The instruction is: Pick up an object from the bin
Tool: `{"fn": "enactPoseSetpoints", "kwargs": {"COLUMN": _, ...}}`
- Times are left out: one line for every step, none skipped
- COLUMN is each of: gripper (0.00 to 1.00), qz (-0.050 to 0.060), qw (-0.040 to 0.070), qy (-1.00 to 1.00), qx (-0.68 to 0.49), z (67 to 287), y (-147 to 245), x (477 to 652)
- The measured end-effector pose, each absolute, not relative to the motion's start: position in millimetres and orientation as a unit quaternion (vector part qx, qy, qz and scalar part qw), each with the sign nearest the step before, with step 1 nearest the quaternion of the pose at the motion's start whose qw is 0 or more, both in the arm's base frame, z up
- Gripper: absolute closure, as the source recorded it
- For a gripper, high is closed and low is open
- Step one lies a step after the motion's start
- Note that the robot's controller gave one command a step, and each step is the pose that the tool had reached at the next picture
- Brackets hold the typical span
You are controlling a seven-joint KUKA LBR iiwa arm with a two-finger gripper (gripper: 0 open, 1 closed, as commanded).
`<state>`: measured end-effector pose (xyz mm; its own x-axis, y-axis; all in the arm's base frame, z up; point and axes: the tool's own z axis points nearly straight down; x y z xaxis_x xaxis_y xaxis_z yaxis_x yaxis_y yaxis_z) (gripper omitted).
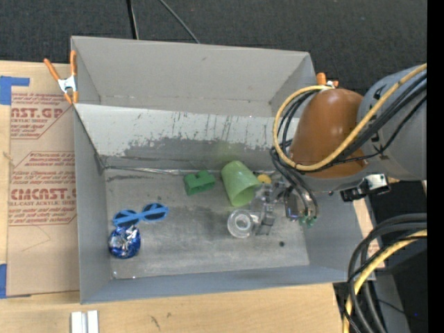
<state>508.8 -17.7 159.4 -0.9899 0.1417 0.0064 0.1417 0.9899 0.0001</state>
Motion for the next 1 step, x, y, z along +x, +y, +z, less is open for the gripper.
{"fn": "enactPoseSetpoints", "kwargs": {"gripper": 1.0, "qz": -0.001, "qw": -0.005, "qy": -0.998, "qx": -0.066, "z": 237.4, "y": -19.6, "x": 522.1}}
